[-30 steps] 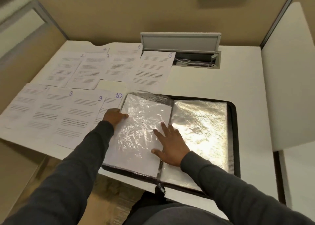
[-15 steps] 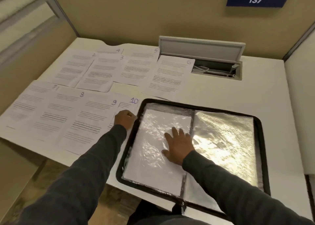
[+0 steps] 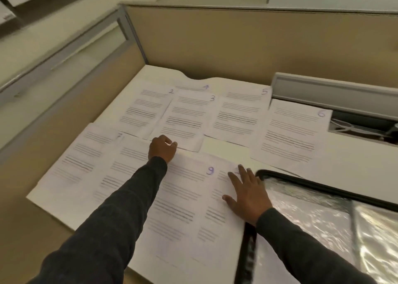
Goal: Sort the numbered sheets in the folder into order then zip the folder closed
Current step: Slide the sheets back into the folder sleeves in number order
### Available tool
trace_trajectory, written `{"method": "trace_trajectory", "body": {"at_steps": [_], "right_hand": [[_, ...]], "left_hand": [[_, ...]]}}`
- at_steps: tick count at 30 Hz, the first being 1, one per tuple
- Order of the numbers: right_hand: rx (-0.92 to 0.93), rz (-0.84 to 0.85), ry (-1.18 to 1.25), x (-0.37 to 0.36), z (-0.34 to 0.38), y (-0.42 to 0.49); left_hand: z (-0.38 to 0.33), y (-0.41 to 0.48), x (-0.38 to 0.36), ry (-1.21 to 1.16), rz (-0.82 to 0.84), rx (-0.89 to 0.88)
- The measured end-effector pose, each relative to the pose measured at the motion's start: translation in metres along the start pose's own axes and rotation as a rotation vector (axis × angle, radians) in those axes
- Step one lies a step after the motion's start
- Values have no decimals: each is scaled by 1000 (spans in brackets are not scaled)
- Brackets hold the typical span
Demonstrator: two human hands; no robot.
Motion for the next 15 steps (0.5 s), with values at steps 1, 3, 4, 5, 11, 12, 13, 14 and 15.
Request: {"method": "trace_trajectory", "body": {"at_steps": [1, 3, 4, 5, 11, 12, 13, 14, 15], "right_hand": [[18, 2, 8, 1, 8, 15], [60, 3, 24, 1, 23, 42], [79, 6, 32, 1, 30, 55], [96, 12, 37, 0, 37, 67], [171, 48, -12, -2, 67, 129], [177, 57, -16, -2, 69, 137], [179, 68, -20, -2, 71, 144], [179, 79, -26, -3, 72, 150], [175, 89, -30, -3, 72, 154]], "left_hand": [[6, 18, 7, 12, -21, 9], [15, 48, 19, 58, -62, 36], [20, 62, 25, 90, -85, 45], [25, 75, 29, 120, -110, 47], [47, 133, 35, 318, -87, -40], [49, 139, 34, 347, -56, -49], [52, 144, 33, 366, -28, -52], [54, 147, 32, 384, -15, -59], [55, 149, 31, 404, -23, -75]]}}
Point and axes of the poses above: each hand's wrist, its own y-axis towards the middle knuckle, its own x-axis out of the back of the hand, z = x × y, the point moved 2 cm from there along y, towards the middle knuckle, and after that the axes turned 12 degrees about x, right-handed, at the moved point
